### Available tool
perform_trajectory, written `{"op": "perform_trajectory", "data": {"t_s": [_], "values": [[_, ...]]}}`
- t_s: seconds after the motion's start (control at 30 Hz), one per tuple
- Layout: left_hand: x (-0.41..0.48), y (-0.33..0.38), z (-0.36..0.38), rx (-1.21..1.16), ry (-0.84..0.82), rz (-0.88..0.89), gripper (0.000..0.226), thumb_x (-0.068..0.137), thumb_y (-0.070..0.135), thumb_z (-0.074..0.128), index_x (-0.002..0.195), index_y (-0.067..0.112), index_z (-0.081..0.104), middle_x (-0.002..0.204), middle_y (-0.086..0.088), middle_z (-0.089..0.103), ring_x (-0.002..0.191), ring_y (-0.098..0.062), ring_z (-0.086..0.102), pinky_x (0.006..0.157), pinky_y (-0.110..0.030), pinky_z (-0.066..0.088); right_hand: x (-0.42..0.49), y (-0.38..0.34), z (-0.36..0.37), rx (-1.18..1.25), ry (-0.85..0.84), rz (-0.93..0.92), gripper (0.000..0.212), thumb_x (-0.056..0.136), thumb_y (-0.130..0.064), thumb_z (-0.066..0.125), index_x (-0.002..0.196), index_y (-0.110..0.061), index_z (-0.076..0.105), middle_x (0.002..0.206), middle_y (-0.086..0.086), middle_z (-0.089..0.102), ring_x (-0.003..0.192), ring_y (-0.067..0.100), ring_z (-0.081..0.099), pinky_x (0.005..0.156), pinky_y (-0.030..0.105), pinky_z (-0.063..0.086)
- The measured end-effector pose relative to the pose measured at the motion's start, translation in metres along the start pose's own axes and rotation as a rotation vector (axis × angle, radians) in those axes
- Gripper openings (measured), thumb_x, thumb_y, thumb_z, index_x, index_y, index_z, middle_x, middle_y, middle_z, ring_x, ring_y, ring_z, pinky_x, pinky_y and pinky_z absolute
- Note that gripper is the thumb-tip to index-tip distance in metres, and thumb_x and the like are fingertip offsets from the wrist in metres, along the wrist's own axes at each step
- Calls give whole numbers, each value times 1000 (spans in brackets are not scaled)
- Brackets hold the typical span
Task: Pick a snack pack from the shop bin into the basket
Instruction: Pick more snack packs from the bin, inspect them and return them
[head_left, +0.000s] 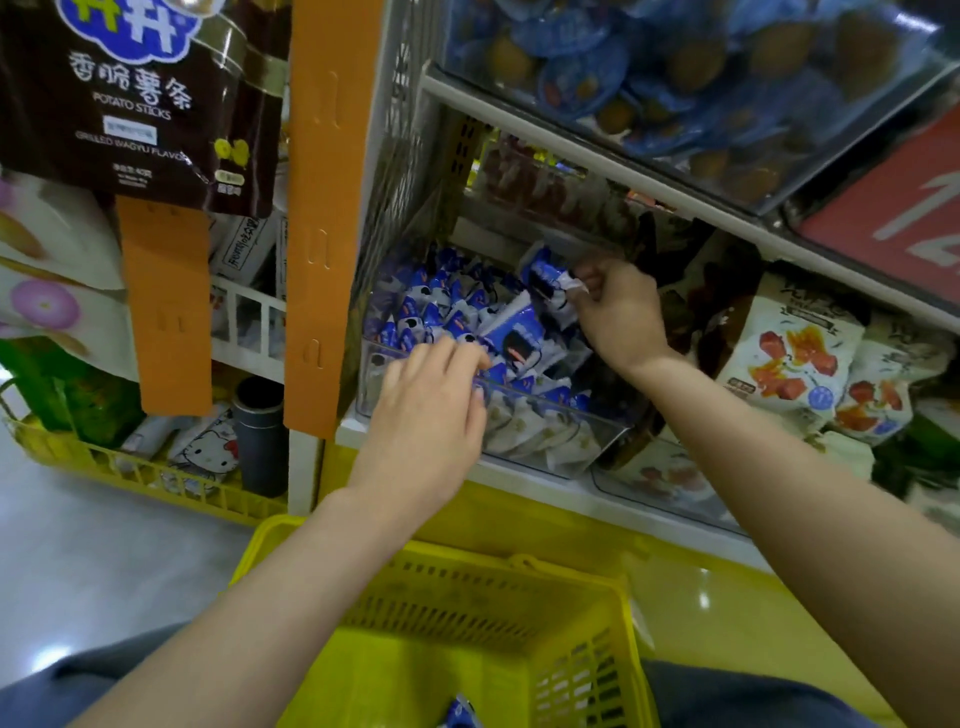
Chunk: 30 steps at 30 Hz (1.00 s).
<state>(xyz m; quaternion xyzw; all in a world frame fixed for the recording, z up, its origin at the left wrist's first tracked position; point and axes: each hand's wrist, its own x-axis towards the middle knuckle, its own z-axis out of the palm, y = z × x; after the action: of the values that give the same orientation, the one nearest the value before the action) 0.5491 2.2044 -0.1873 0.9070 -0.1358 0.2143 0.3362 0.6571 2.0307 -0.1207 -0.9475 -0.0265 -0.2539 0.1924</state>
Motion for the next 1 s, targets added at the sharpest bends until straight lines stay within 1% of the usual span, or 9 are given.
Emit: {"op": "perform_trajectory", "data": {"t_s": [0.13, 0.23, 0.3, 0.37, 0.47, 0.6, 0.73, 0.87, 1.0], "values": [[1, -6, -6, 50, -10, -6, 29, 97, 23, 40, 125, 17, 46, 122, 2, 51, 116, -15, 41, 97, -27, 24, -9, -10, 0, 306, 15, 145, 24, 89, -17, 60, 111, -8, 61, 102, 5, 63, 88, 11, 59, 75, 18, 48], [3, 4, -11, -346, 30, -153, 37, 95, 32, 43, 130, 18, 43, 117, 11, 49, 108, -3, 45, 92, -19, 35, -31, -27, -9, 675, -111, 169, 12, 88, -11, 61, 99, -14, 60, 89, -1, 61, 71, 4, 62, 59, 15, 52], [7, 12, -15, -727, 28, -298, 35, 93, 33, 47, 126, 21, 44, 109, 17, 52, 93, 10, 52, 77, -4, 39, -54, -37, -14, 883, -317, 157, 12, 87, -7, 60, 91, -17, 60, 81, -3, 61, 61, -2, 62, 55, 12, 51], [10, 14, -16, -959, 75, -378, 25, 93, 28, 51, 117, 21, 49, 102, 15, 58, 81, 16, 56, 67, -1, 42, -71, -43, -15, 977, -560, 103, 12, 88, -8, 60, 91, -20, 62, 80, -3, 64, 66, -2, 63, 59, 14, 52], [13, 7, -20, -962, 173, -408, 20, 93, 23, 52, 113, 20, 52, 97, 12, 61, 75, 15, 57, 65, -3, 44, -65, -39, -10, 852, -643, 10, 10, 90, -17, 58, 94, -25, 63, 86, -3, 67, 78, 2, 64, 69, 18, 54], [17, -1, -24, -943, 161, -428, 10, 92, 25, 53, 102, 29, 52, 96, 13, 61, 73, 16, 57, 64, -2, 43, -16, -18, 12, 399, -287, 102, 21, 92, -20, 56, 111, -15, 61, 105, 5, 62, 95, 12, 57, 83, 20, 47], [21, -4, -22, -949, 135, -440, 13, 92, 24, 53, 105, 22, 54, 94, 9, 63, 71, 14, 58, 60, -2, 43, 12, -5, 44, 10, -543, 242, 44, 93, -27, 53, 132, -7, 46, 128, 13, 54, 114, 26, 53, 83, 26, 39], [24, -5, -22, -946, 131, -457, 20, 93, 26, 53, 111, 18, 54, 100, 5, 64, 84, 2, 60, 68, -7, 47, 23, -4, 49, -19, -631, 265, 45, 89, -30, 60, 123, 0, 54, 117, 17, 61, 107, 30, 58, 90, 36, 48], [25, -5, -26, -962, 140, -450, 20, 93, 25, 53, 110, 16, 55, 100, 3, 64, 84, -1, 58, 65, -6, 45, 26, -5, 30, -79, -394, 191, 45, 85, -31, 65, 122, -6, 57, 119, 13, 61, 104, 25, 60, 76, 28, 42]]}}
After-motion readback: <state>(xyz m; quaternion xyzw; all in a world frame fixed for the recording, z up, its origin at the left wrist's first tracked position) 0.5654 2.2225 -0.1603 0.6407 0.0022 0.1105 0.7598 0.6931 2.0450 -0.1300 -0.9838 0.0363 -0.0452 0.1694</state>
